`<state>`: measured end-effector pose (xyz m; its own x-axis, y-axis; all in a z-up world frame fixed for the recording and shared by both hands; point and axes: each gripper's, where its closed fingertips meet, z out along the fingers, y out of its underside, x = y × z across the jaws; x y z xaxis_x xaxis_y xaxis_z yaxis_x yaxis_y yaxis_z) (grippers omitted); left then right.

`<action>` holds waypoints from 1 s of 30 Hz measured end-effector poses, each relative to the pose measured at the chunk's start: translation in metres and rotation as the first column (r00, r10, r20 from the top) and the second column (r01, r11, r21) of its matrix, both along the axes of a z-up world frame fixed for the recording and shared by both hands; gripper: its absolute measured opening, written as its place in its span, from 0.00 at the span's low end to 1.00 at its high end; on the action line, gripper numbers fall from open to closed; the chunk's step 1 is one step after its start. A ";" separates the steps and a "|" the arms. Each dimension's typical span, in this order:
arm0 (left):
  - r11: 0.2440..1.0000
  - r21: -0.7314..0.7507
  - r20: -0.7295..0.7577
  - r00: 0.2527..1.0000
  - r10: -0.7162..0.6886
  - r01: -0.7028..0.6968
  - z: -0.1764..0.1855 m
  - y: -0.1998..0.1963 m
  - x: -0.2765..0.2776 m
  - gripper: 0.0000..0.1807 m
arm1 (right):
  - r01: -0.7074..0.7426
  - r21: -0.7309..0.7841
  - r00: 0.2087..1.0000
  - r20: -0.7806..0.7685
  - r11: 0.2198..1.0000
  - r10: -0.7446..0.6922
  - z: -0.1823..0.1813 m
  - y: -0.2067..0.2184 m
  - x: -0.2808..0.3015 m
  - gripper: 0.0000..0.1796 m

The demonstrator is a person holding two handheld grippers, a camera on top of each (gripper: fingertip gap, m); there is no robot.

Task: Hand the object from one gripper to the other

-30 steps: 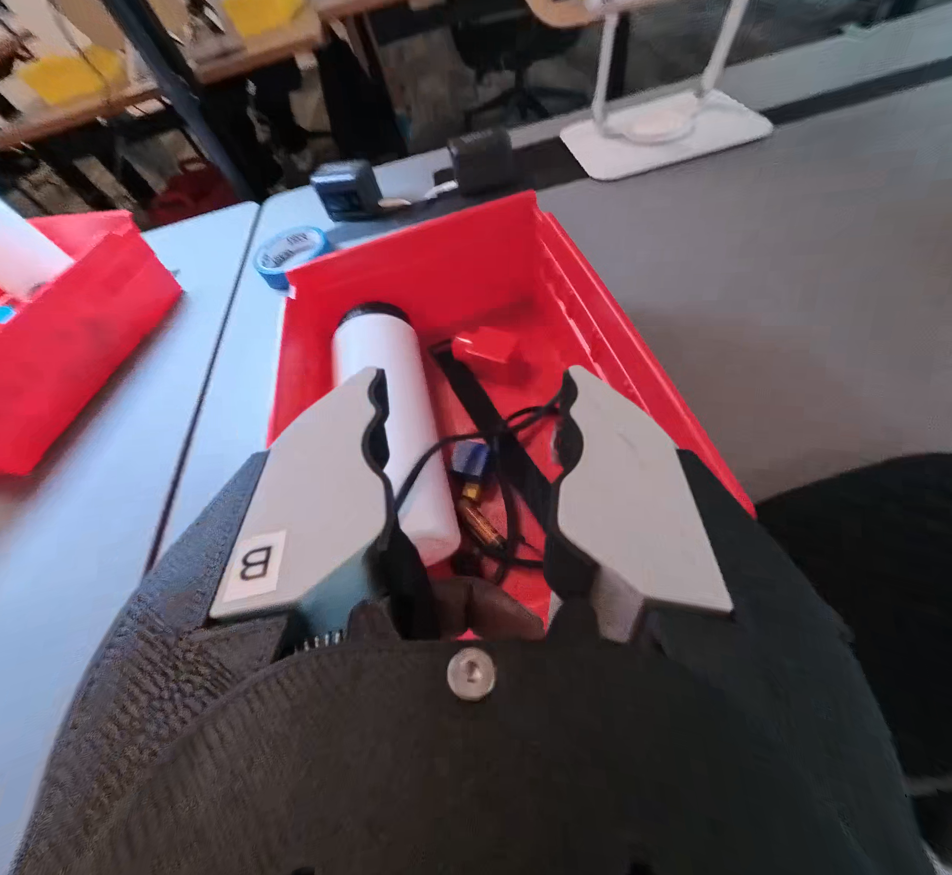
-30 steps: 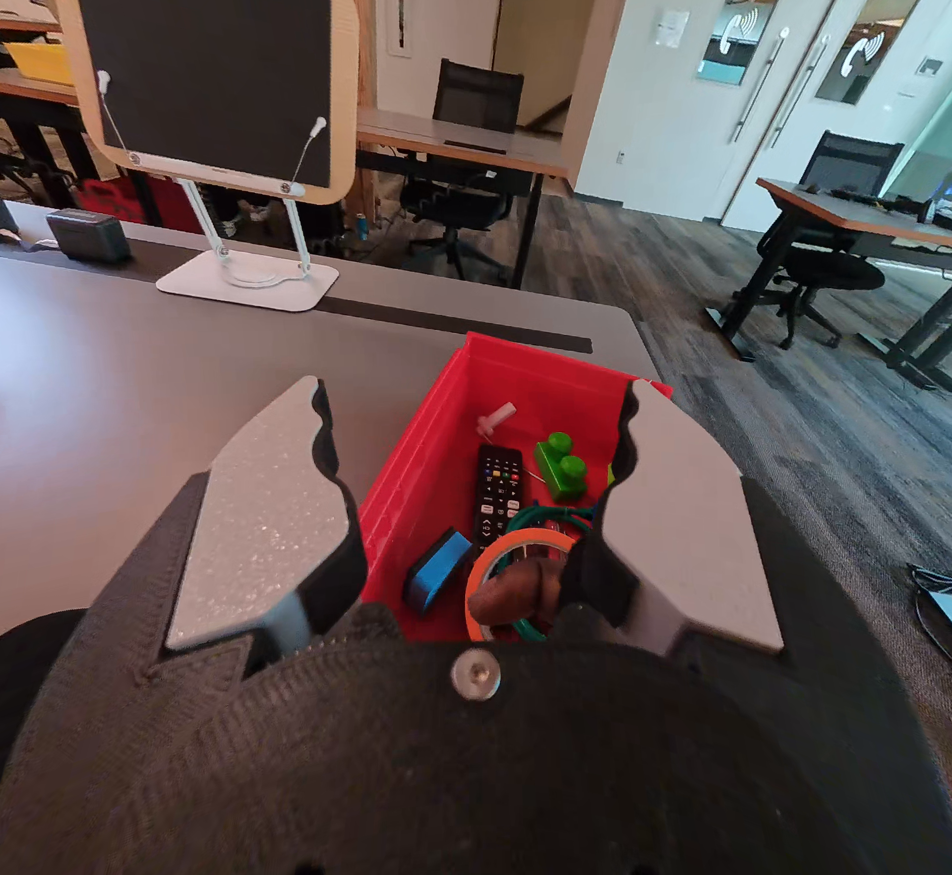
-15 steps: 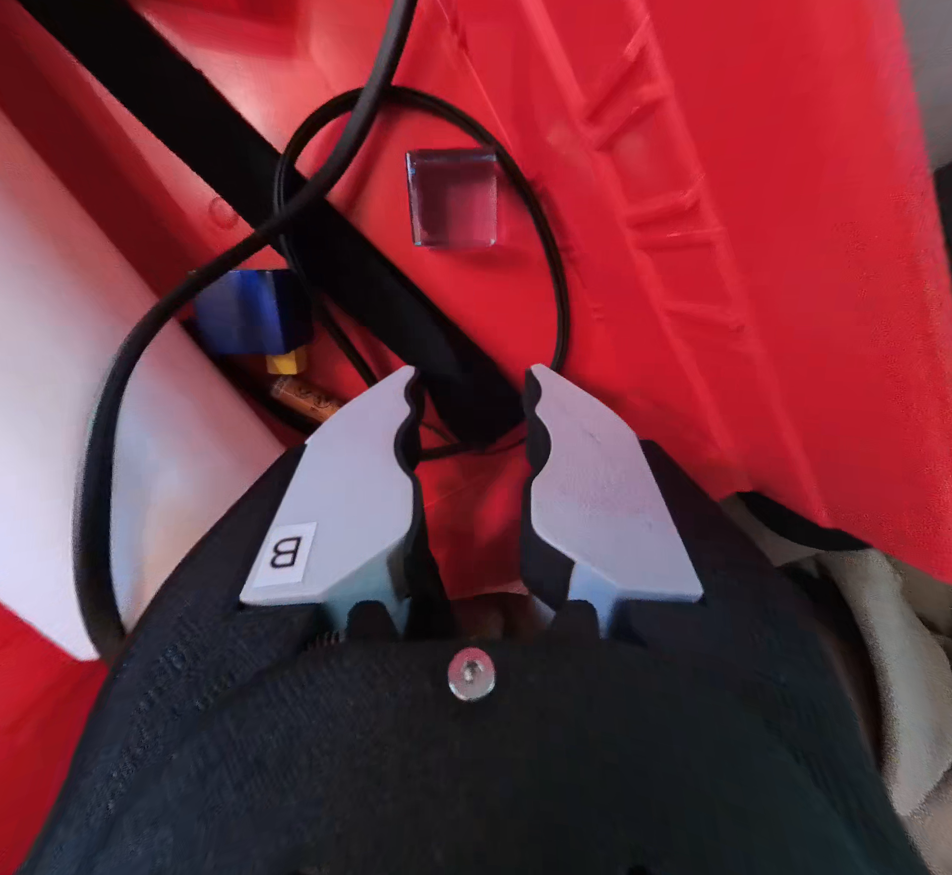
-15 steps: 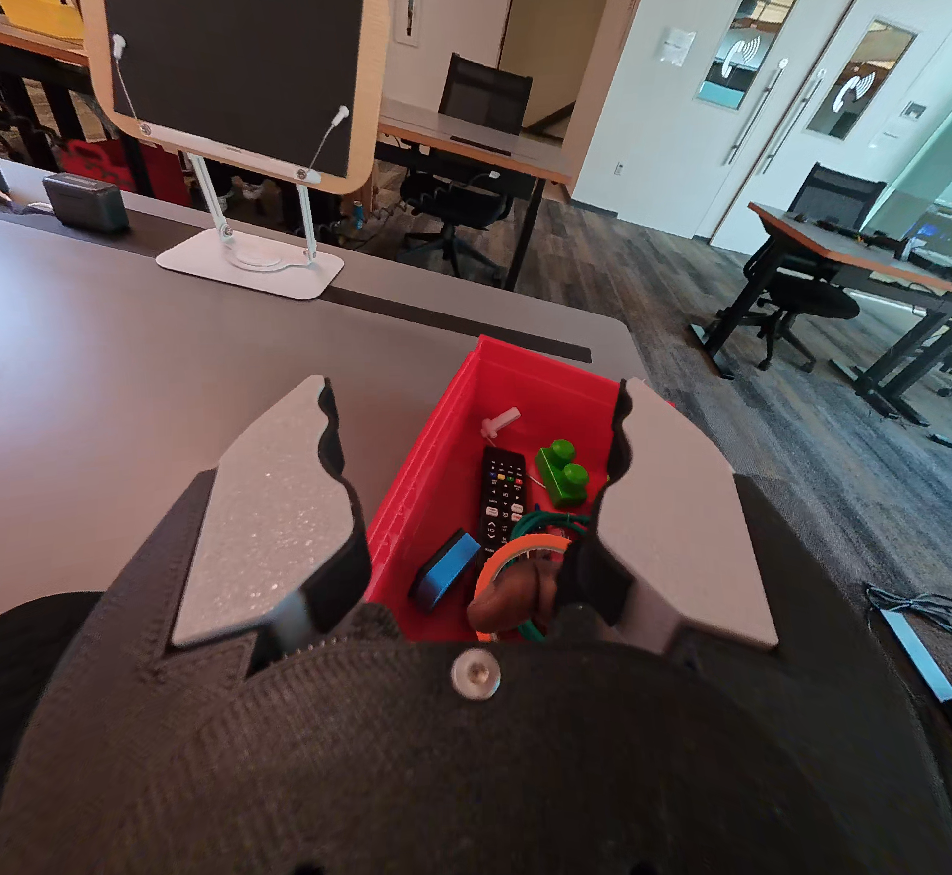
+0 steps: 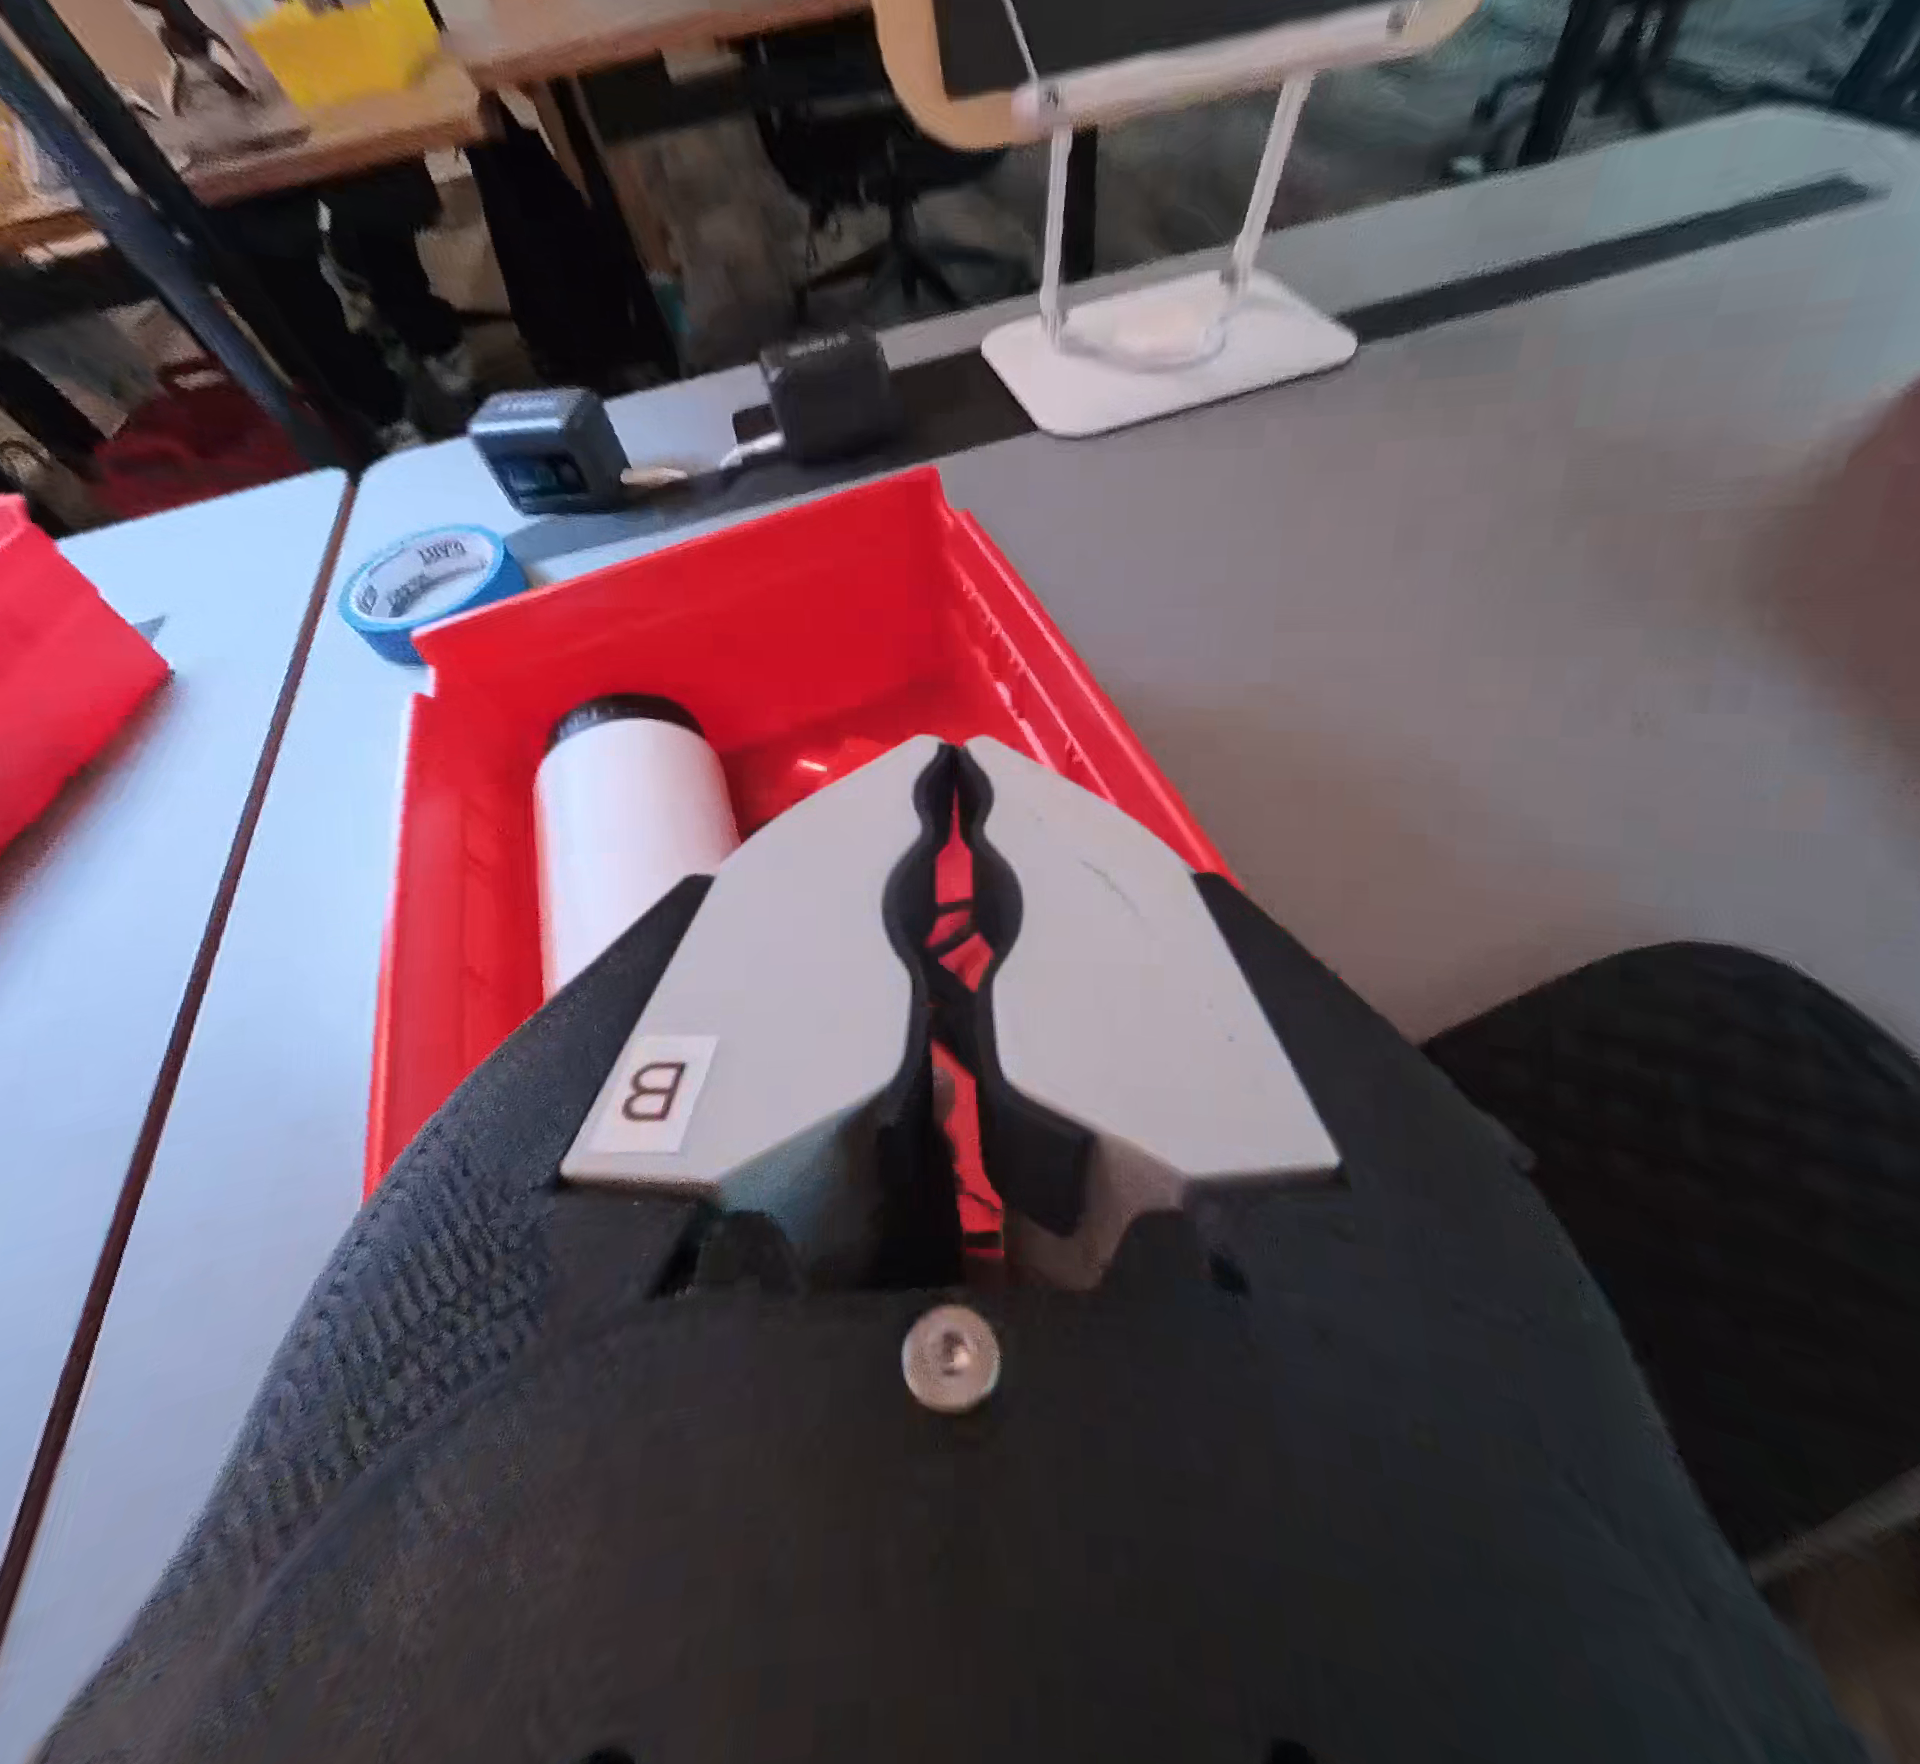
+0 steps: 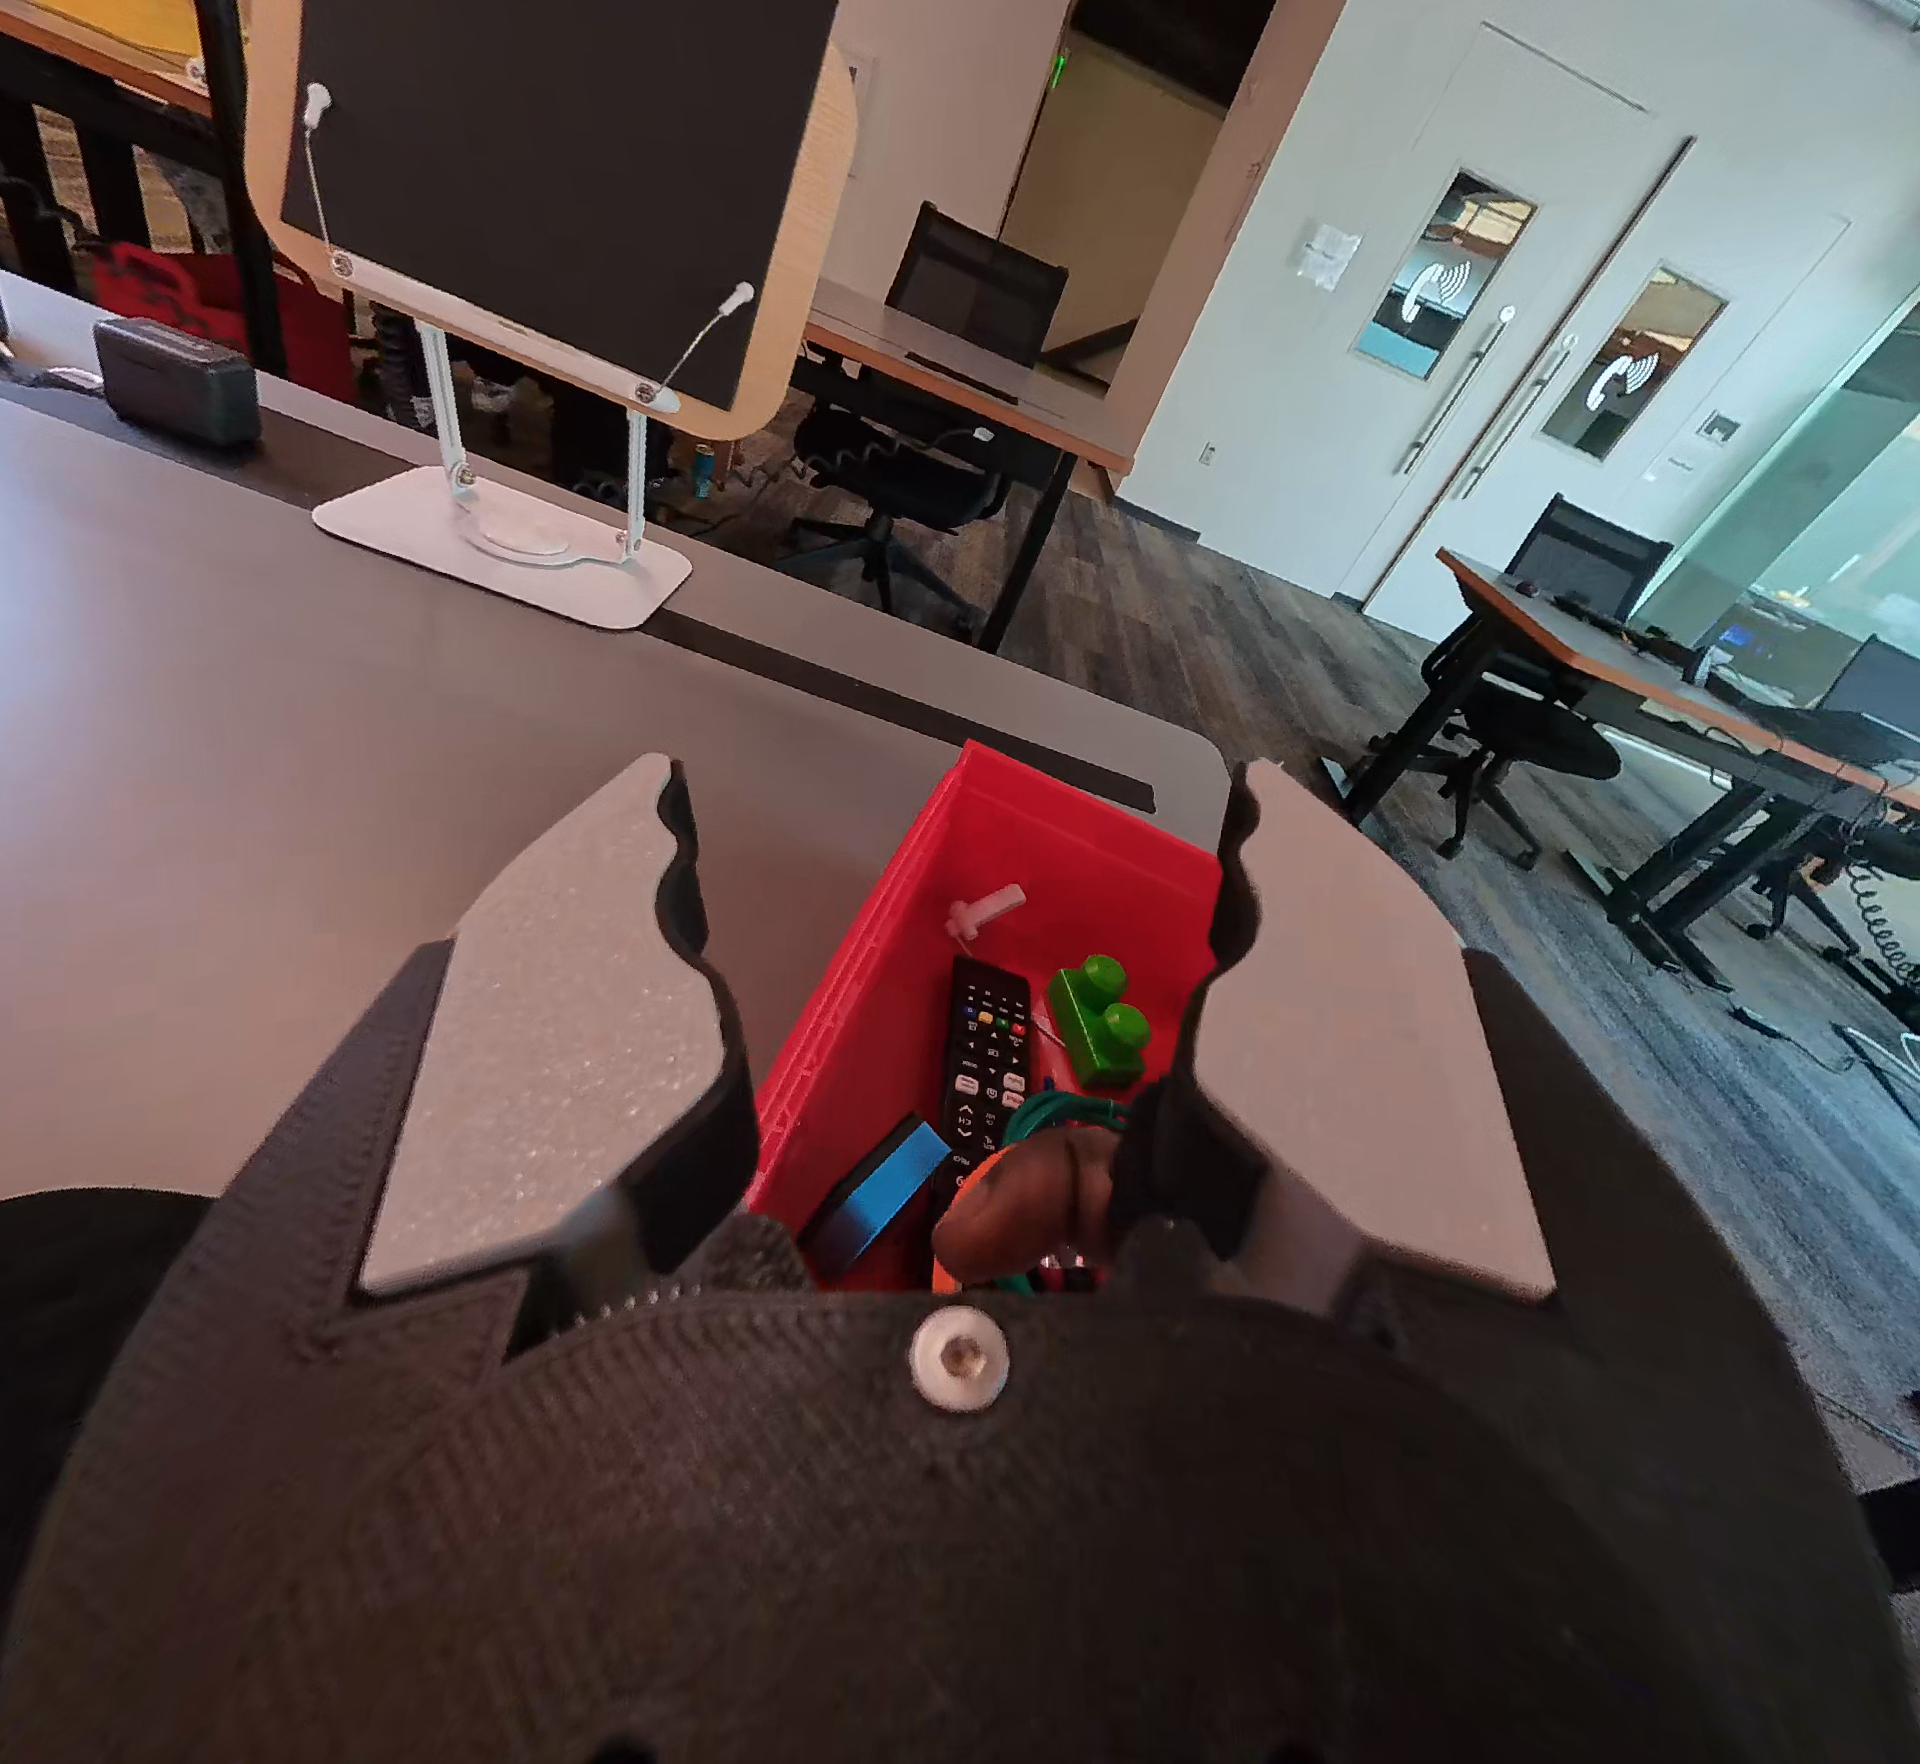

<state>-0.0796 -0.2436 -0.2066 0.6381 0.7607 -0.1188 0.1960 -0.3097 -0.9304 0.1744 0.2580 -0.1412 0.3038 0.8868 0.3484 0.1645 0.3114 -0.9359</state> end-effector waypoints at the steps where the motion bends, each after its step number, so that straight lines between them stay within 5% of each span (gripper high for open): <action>1: 1.000 0.018 -0.013 1.000 -0.025 0.025 0.005 0.002 0.005 0.00 | -0.003 0.005 1.000 0.003 1.000 0.003 0.000 -0.001 0.000 0.54; 7: 0.948 -0.250 0.149 0.975 -0.166 0.199 -0.045 0.013 0.029 0.07 | -0.020 0.002 1.000 0.023 1.000 0.020 -0.002 -0.009 0.000 0.53; 11: 0.677 -0.513 0.181 0.838 -0.515 0.528 -0.068 0.017 0.044 0.10 | -0.071 -0.004 0.997 0.025 0.997 0.071 -0.001 -0.019 0.001 0.53; 15: 0.386 -0.502 0.368 0.595 -0.715 0.774 -0.084 0.012 0.072 0.14 | -0.099 -0.017 0.995 0.027 0.995 0.100 0.000 -0.028 -0.001 0.53; 22: 0.067 -0.743 0.467 0.588 -0.660 0.666 -0.119 -0.017 0.055 0.26 | -0.128 0.026 0.992 0.026 0.991 0.127 0.004 -0.043 -0.001 0.53; 30: -0.115 -0.824 0.456 0.530 -0.715 0.554 -0.140 -0.018 0.030 0.22 | -0.160 0.068 0.987 -0.023 0.985 0.162 0.017 -0.056 0.007 0.51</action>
<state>-0.0492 -0.2615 -0.3466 0.6836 -0.6256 -0.3760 -0.6649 -0.7462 0.0327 0.1811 0.2017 -0.1243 0.1700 0.9001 0.4011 0.0806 0.3929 -0.9160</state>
